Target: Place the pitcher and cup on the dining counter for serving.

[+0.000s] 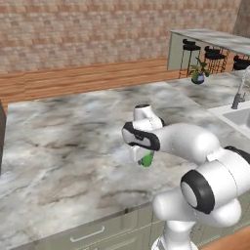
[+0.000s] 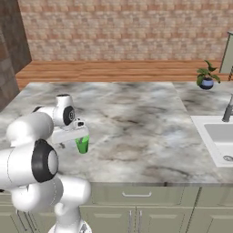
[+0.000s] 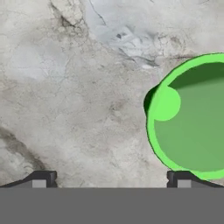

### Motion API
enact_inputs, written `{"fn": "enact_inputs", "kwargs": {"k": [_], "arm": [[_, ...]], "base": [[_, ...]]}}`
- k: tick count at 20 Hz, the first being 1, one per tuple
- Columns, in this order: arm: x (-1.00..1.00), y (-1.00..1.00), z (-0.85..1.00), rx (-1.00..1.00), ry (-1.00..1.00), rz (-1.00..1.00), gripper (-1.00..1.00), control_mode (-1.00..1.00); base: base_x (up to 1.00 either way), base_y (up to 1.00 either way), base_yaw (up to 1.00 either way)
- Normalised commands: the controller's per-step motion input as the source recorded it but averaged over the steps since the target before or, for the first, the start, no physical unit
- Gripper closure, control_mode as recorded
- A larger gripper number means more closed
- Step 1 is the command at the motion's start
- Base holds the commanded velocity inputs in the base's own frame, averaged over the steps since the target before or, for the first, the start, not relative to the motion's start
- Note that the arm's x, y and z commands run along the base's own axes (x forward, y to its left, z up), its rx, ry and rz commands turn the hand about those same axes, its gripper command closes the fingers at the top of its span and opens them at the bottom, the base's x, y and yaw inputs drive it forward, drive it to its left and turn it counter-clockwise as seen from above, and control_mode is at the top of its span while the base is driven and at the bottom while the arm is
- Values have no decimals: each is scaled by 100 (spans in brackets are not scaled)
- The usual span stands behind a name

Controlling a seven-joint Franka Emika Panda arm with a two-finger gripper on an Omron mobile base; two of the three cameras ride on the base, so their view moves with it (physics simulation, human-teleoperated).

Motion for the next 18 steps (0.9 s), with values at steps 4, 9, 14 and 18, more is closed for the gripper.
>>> {"fn": "enact_inputs", "kwargs": {"k": [4, 9, 14, 18], "arm": [[9, 0, -30, 0, 14, 5, -100, -100], [2, 0, -24, 1, 11, 4, -100, -100], [-14, 2, 2, 0, 1, 0, -100, -100], [-10, 0, 19, 0, 0, 0, -100, -100]], "base": [[0, 0, 0], [0, 0, 0], [0, 0, 0], [0, 0, 0]]}}
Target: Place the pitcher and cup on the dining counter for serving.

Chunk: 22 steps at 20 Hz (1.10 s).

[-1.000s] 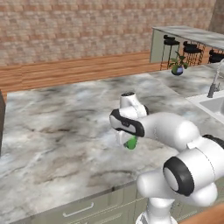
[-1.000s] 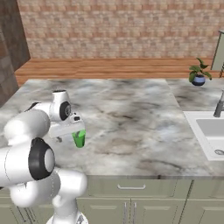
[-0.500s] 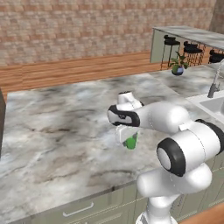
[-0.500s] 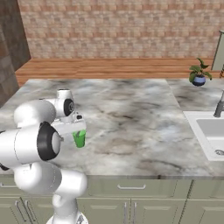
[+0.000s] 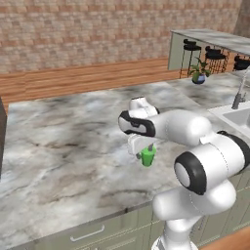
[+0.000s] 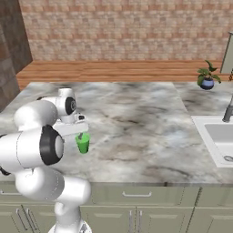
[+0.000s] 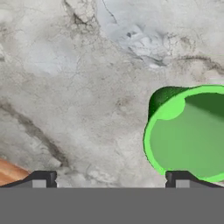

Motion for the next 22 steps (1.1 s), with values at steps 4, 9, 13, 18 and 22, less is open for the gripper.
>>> {"fn": "enact_inputs", "kwargs": {"k": [4, 9, 13, 18, 22], "arm": [[0, 0, 16, 0, 0, 0, -100, -100], [19, 0, 8, 0, 0, 0, -100, -100], [49, 0, -8, 0, 0, 0, -100, -100], [42, 0, -37, 0, 4, 0, -100, -100], [11, 0, -57, 0, 9, 0, -100, -100]], "base": [[0, 0, 0], [0, 0, 0], [0, 0, 0], [0, 0, 0], [0, 0, 0]]}}
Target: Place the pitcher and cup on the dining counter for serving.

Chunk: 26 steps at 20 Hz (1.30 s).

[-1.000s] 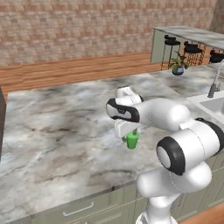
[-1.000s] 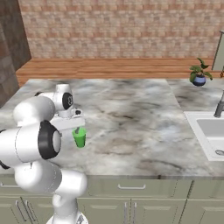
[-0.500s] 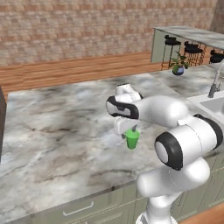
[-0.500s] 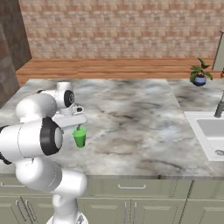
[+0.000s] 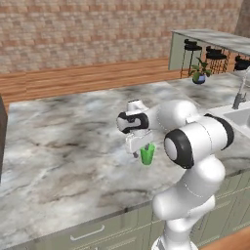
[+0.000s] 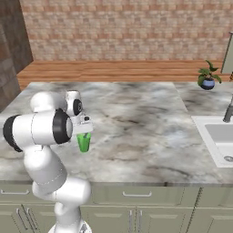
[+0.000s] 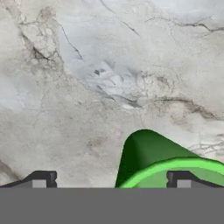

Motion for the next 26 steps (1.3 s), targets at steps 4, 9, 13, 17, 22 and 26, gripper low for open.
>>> {"fn": "enact_inputs", "kwargs": {"k": [4, 9, 13, 17, 22, 26], "arm": [[16, 0, -51, 0, 7, 0, -100, -100], [16, 0, -48, 0, 3, 0, -100, -100], [-6, 0, -46, 0, 0, 0, 100, -100], [-2, 0, -5, 0, 3, 0, 100, -100], [-7, 0, 0, 0, -1, 0, 100, -100], [-46, 0, 21, 0, -16, 0, 100, -100]], "base": [[0, 0, 0], [0, 0, 0], [0, 0, 0], [0, 0, 0], [0, 0, 0], [0, 0, 0]]}}
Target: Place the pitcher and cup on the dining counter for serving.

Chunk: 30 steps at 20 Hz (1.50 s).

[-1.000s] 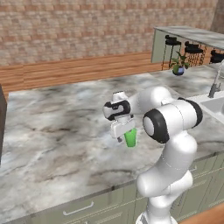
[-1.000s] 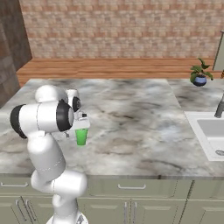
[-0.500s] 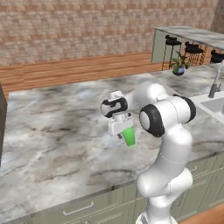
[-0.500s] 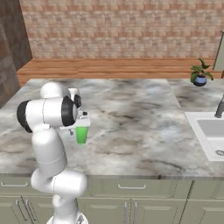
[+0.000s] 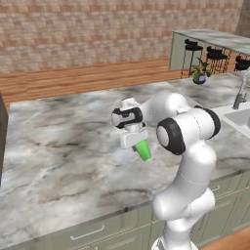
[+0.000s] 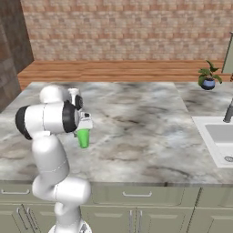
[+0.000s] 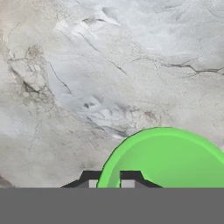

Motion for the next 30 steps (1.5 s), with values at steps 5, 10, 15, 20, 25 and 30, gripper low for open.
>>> {"fn": "enact_inputs", "kwargs": {"k": [5, 10, 15, 20, 25, 30], "arm": [[-69, 0, 61, 0, -36, 0, 100, -100], [-57, 0, 88, 0, -41, -2, 100, -100], [-53, -9, 99, 4, -35, -2, 100, -100], [-54, -25, 78, 11, -31, -3, 100, -100], [-12, -10, 20, 4, -7, -1, 100, -100], [-23, -8, 0, 0, -3, 0, 100, 100]], "base": [[0, 0, 0], [0, 0, 0], [0, 0, 0], [0, 0, 0], [0, 0, 0], [-19, -9, 0]]}}
